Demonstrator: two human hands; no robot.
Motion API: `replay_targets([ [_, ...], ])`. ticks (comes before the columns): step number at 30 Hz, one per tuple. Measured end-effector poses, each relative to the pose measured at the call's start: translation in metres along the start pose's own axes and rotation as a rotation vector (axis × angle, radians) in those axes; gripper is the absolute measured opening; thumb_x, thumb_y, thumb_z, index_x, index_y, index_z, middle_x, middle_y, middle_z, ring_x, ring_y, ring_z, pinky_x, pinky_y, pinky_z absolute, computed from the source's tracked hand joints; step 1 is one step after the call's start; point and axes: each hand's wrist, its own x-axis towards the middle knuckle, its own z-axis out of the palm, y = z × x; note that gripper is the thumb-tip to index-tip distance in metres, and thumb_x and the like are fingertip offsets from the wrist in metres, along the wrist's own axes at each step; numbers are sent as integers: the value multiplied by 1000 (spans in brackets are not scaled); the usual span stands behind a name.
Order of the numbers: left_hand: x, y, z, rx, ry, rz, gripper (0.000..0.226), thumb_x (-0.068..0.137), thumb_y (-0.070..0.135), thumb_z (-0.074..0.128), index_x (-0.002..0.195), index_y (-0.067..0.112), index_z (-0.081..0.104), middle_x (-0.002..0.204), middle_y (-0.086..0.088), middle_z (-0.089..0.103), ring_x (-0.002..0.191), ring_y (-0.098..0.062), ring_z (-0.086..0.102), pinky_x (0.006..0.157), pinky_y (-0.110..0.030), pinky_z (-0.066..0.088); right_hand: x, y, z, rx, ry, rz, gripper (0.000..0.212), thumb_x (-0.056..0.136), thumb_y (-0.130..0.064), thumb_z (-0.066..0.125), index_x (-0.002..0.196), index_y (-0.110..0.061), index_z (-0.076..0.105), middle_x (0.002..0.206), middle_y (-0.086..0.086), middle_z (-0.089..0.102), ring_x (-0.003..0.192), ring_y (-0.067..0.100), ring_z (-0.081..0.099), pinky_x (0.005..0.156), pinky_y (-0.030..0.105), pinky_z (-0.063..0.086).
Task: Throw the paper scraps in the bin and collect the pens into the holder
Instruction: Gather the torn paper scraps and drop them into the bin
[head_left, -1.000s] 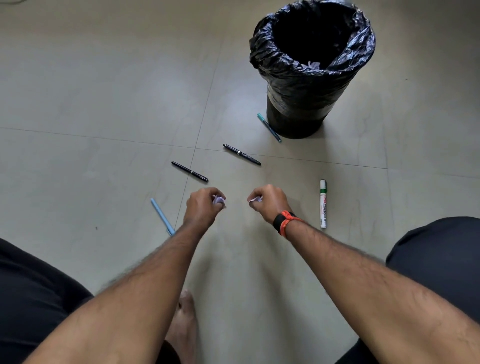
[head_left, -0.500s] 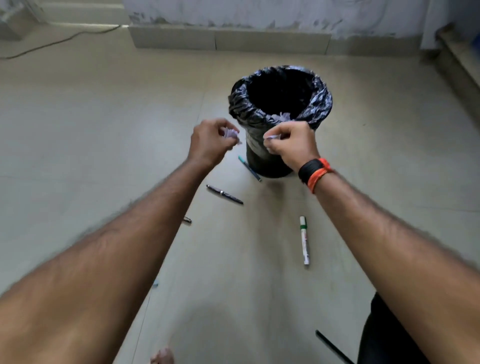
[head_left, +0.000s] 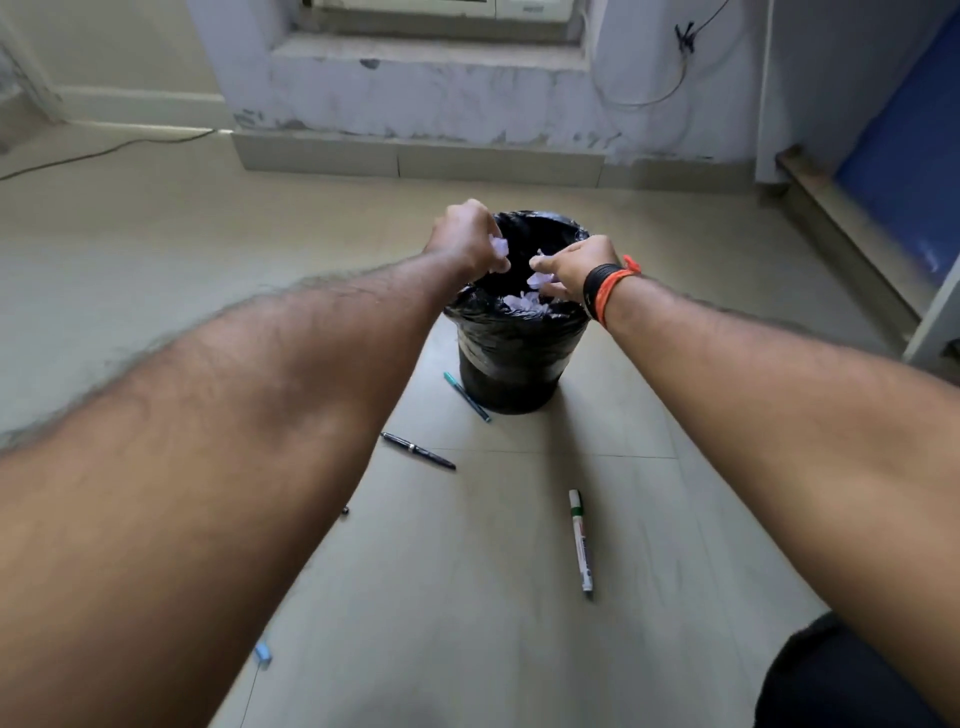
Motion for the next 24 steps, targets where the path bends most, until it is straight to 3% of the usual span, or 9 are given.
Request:
replay_targets([
  [3,6,-1,4,25,-40,20,42,65,29,87,104,19,72,100,-3,71,94,-21,67,76,-24,50,6,-2,1,-73,18,-53,11,74,-1,79,71,-3,69,74,9,67,84,27,72,77,38,61],
  [5,5,-7,4,-3,-50,28,42,64,30,88,102,19,73,101,-3,73,95,-19,68,84,-27,55,10,5,0,-113,27,-68,22,72,2,77,56,-12,70,70,7,70,80,27,74,79,39,61],
  [8,-7,-20,0,-56,-30,50,34,68,24,85,99,16,76,98,-4,75,92,-17,70,85,-31,56,-2,16,0,-40,-32,-76,21,78,6,72,64,-10,70,78,14,71,69,25,72,74,35,62],
  [11,-32,-41,-2,-176,-28,46,30,69,21,84,96,14,77,91,-4,76,85,-13,71,81,-30,58,-25,26,7,90,-137,-117,10,82,7,69,79,-3,69,86,18,67,73,24,69,67,26,61],
  [17,-84,-83,17,-468,-55,-102,10,74,16,80,82,20,75,67,-2,72,58,-13,68,70,-42,62,-69,52,28,237,-203,-127,2,85,1,69,85,0,70,86,16,68,76,19,68,72,28,61],
  [19,-95,-87,22,-383,-55,-84,6,75,21,77,79,24,74,64,3,71,57,-10,67,69,-38,61,-82,59,28,221,-223,-115,3,86,-1,68,84,0,70,85,17,69,71,19,67,73,29,62],
  [24,-108,-68,-23,-75,-250,45,7,79,27,74,84,23,76,66,7,69,66,-9,66,70,-26,53,-112,43,16,111,-178,-17,8,87,-4,68,79,-6,70,78,14,71,65,23,67,73,36,61],
])
